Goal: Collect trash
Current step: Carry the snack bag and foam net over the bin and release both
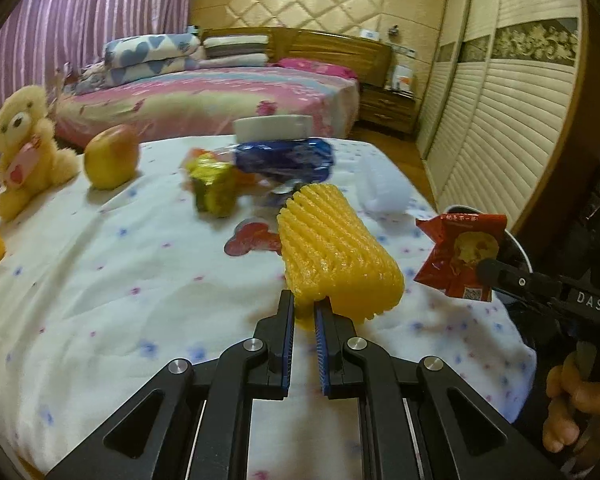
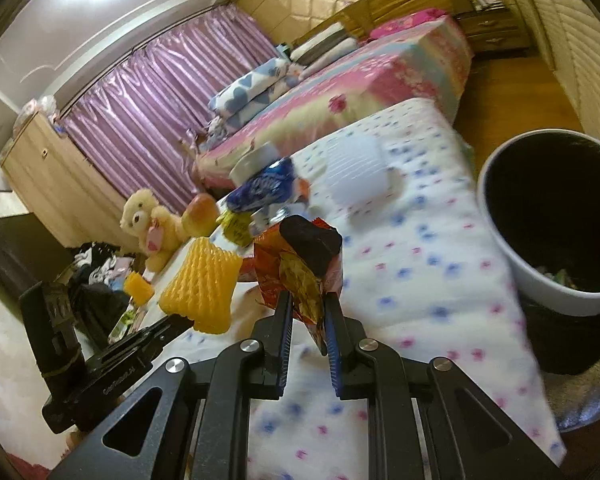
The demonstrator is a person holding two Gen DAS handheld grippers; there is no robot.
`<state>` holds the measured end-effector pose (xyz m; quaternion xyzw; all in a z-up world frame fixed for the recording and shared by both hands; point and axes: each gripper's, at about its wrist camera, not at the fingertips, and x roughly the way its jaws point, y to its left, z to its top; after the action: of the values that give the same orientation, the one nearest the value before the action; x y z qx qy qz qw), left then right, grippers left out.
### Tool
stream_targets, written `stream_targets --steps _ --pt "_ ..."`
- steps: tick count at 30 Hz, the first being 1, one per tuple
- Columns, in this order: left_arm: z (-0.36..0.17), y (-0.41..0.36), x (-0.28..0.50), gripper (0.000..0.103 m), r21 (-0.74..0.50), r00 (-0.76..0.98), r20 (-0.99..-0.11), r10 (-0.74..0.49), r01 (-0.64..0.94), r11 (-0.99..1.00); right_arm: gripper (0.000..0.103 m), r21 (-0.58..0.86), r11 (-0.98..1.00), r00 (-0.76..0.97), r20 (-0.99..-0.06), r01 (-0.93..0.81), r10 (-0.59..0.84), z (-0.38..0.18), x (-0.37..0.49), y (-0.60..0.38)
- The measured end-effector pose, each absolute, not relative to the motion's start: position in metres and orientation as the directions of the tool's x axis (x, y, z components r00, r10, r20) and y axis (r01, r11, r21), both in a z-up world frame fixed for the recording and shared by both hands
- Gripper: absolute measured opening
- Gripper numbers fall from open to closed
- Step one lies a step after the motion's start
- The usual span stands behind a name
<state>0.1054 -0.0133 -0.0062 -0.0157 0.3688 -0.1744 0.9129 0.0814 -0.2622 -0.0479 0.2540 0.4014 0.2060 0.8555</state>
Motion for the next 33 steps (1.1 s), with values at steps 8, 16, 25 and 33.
stream_targets --steps 8,16,25,33 --pt "-0.006 -0.044 0.107 0.009 -0.16 0.643 -0.668 -0.374 0.367 0.916 0.016 0.595 0.798 0.63 -0.585 -0.094 0.511 -0.049 0.075 -0.291" --pt "-0.005 -0.071 0.112 0.009 -0.159 0.625 -0.663 -0.411 0.42 0.894 0.016 0.587 0.808 0.665 -0.584 -0.05 0.466 -0.046 0.071 -0.318" --pt "-0.011 -0.099 0.121 0.009 -0.16 0.598 -0.668 -0.443 0.466 0.87 0.016 0.572 0.821 0.689 -0.596 0.004 0.412 -0.049 0.067 -0.347" --pt "-0.013 -0.121 0.13 0.008 -0.156 0.587 -0.671 -0.454 0.487 0.859 0.016 0.565 0.824 0.707 -0.602 0.05 0.371 -0.051 0.067 -0.37"
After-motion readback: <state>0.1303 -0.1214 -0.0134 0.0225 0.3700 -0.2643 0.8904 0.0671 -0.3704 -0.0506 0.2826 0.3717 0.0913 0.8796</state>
